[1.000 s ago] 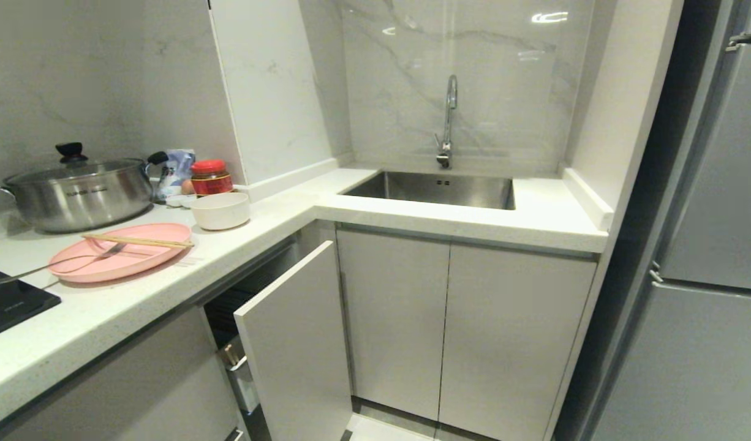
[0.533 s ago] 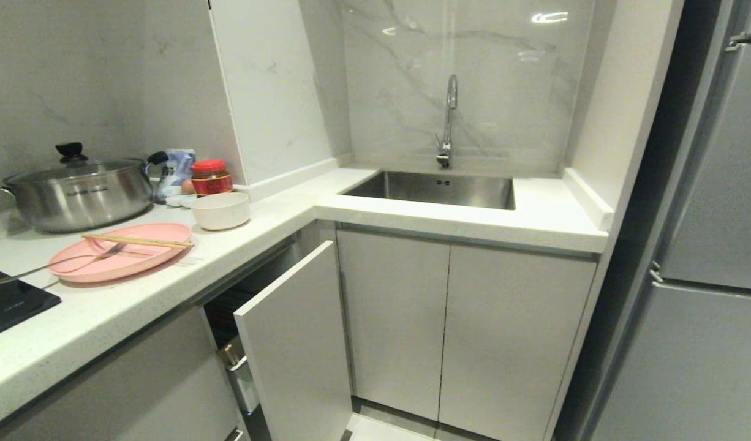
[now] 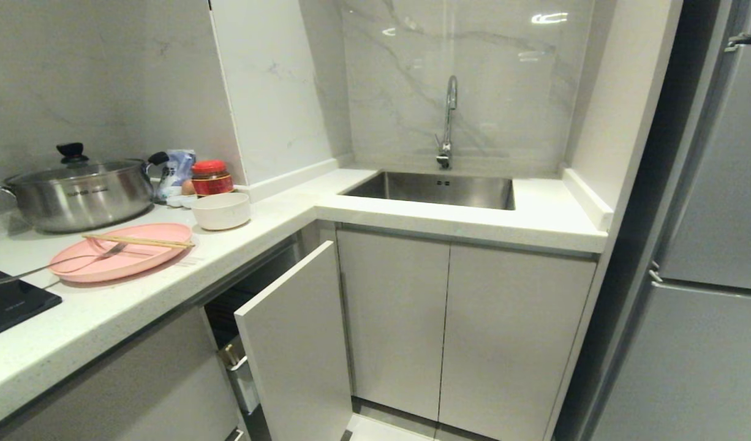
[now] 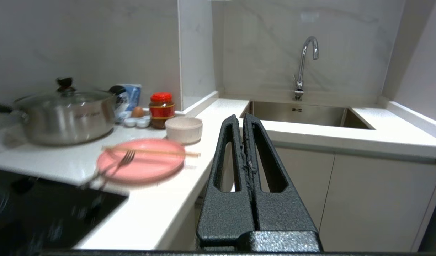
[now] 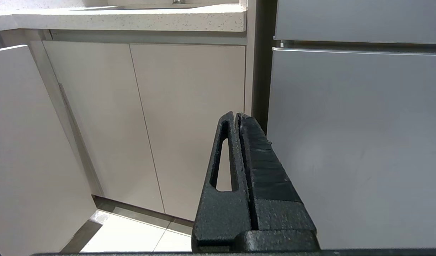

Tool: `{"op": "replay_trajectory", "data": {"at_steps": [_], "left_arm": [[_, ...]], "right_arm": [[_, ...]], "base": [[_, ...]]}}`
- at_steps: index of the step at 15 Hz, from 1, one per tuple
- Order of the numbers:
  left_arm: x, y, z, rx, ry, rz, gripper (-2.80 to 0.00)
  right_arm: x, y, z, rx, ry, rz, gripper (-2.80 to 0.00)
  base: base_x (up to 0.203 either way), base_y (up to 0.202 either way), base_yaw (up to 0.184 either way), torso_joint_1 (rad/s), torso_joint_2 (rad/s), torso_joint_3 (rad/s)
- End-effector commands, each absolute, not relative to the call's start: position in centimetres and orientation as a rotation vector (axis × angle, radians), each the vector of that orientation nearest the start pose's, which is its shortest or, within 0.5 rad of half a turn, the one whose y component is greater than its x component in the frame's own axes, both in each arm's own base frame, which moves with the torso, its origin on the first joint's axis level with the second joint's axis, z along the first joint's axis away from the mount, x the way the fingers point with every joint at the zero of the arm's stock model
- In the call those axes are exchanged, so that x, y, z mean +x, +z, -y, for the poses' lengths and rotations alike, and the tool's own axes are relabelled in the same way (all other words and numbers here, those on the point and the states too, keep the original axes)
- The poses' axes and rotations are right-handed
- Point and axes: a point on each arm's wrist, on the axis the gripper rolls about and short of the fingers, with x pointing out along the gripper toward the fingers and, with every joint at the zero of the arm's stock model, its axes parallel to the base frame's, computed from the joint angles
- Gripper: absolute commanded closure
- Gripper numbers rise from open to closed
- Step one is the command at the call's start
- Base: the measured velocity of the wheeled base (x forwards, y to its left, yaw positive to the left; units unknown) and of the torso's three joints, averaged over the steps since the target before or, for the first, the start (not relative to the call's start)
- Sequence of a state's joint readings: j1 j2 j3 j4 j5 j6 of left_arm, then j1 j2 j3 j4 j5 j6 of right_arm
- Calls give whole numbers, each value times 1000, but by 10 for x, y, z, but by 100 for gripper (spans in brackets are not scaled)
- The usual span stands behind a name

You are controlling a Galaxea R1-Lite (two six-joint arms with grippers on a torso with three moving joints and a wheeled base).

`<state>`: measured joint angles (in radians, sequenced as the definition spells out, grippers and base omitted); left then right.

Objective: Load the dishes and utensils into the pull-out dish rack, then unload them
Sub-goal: Open the cupboard

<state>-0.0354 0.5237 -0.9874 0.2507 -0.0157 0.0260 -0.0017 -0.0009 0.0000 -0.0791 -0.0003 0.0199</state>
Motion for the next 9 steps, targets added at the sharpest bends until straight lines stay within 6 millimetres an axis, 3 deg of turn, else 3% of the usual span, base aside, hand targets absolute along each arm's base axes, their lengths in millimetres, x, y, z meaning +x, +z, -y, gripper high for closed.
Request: {"op": "replay_trajectory", "data": {"at_steps": [1, 5, 9], "left_arm": [[49, 355, 3, 24, -63, 49, 0], [130, 378, 19, -127, -145, -71, 0], [182, 363, 60, -305, -125, -266, 0]], "right_arm": [[-21, 76, 0, 20, -1, 53, 0], [-21, 76, 0, 20, -2, 54, 0], [-21, 76, 0, 20, -1, 54, 0]], "base": [[0, 0, 0, 0, 0, 0], [0, 0, 0, 0, 0, 0], [0, 0, 0, 0, 0, 0]]}}
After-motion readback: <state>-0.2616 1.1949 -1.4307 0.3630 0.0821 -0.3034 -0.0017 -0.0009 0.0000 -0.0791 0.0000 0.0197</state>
